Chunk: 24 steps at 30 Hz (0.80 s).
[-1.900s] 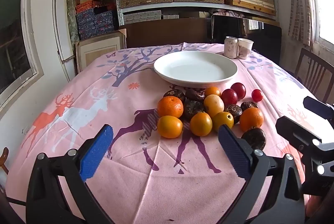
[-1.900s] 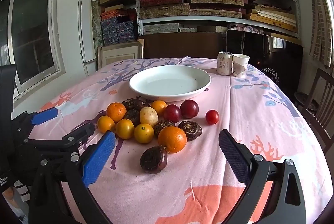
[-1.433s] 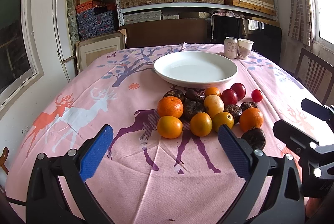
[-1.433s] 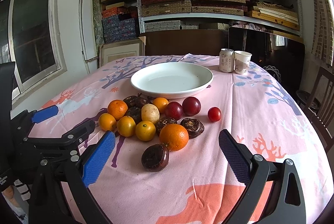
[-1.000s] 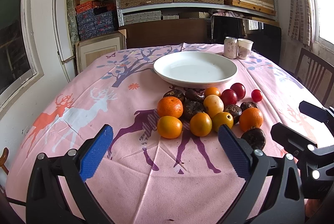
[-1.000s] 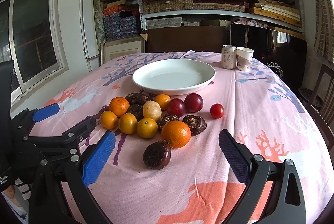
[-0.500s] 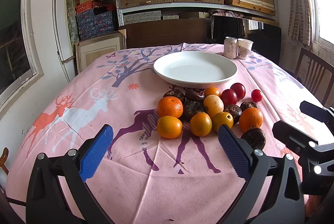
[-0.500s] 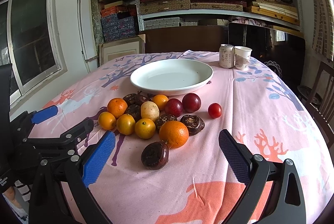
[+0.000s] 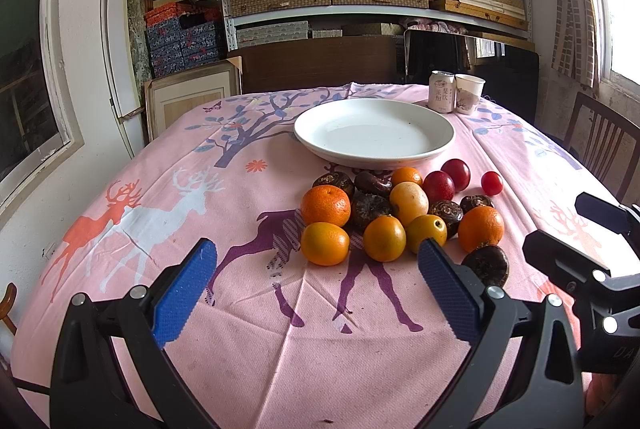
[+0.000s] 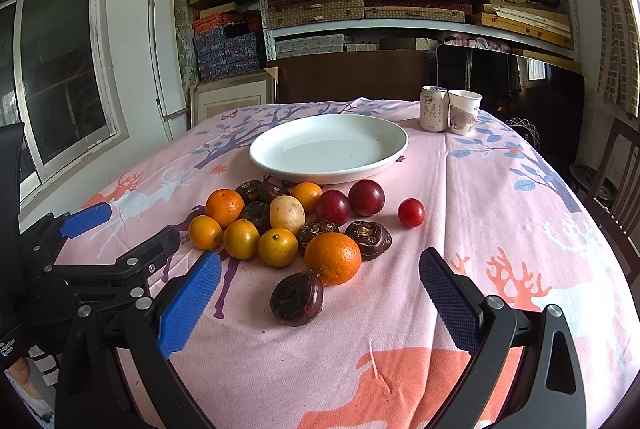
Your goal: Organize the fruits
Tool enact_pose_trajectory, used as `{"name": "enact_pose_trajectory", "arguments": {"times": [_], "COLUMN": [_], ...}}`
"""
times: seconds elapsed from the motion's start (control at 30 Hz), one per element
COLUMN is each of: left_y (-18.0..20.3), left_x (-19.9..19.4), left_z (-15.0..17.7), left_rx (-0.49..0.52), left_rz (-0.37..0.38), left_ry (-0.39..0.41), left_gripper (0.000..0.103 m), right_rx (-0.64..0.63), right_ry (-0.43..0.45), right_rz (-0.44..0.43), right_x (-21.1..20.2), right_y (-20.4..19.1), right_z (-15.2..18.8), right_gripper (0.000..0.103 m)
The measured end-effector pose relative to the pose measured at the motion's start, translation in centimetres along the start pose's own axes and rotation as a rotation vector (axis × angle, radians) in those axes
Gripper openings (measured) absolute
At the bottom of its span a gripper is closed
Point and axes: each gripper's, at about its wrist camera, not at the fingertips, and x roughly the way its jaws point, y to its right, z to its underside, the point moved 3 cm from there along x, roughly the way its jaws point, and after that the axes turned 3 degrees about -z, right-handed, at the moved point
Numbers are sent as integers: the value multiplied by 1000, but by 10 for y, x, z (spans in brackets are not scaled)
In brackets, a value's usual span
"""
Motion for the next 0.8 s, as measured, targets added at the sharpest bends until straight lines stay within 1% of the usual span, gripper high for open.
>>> {"name": "enact_pose_trajectory", "arguments": {"times": [0.13, 0.2, 0.23, 0.33, 0.4, 0.43, 0.5, 0.53, 0.57, 0.6, 0.67, 0.73, 0.8], "left_y": [0, 0, 3, -1, -7, -8, -12, -13, -15, -15, -17, -18, -21], "left_x": [-2, -2, -2, 7, 6, 3, -2, -2, -2, -1, 1, 6, 9], "left_z": [-1, 1, -3, 16, 25, 28, 33, 36, 37, 36, 35, 33, 33], "left_rx": [-1, 1, 6, 35, 68, 86, 120, 132, 152, 165, 166, 157, 127], "left_rz": [1, 12, 22, 48, 44, 32, 15, 15, 18, 17, 45, 48, 61], "left_ry": [-1, -17, -34, -108, -116, -92, -99, -121, -161, -165, -173, -166, -168], "left_gripper": [99, 99, 99, 99, 99, 99, 99, 99, 99, 99, 99, 99, 99], "right_rx": [1, 5, 9, 22, 37, 47, 59, 59, 53, 46, 7, -28, -13], "right_ry": [-5, -20, -40, -164, -240, -260, -273, -282, -293, -303, -324, -350, -367], "right_rz": [-3, -14, -25, -41, -67, -82, -106, -118, -129, -137, -154, -140, -156], "right_x": [0, 2, 4, 15, 19, 19, 18, 18, 19, 21, 25, 33, 43], "right_y": [1, 1, 2, 7, 13, 16, 18, 18, 17, 15, 6, -2, -2], "right_z": [0, 0, 1, 12, 22, 26, 33, 35, 37, 37, 37, 33, 28], "right_gripper": [99, 99, 99, 99, 99, 99, 99, 99, 99, 98, 90, 75, 67]}}
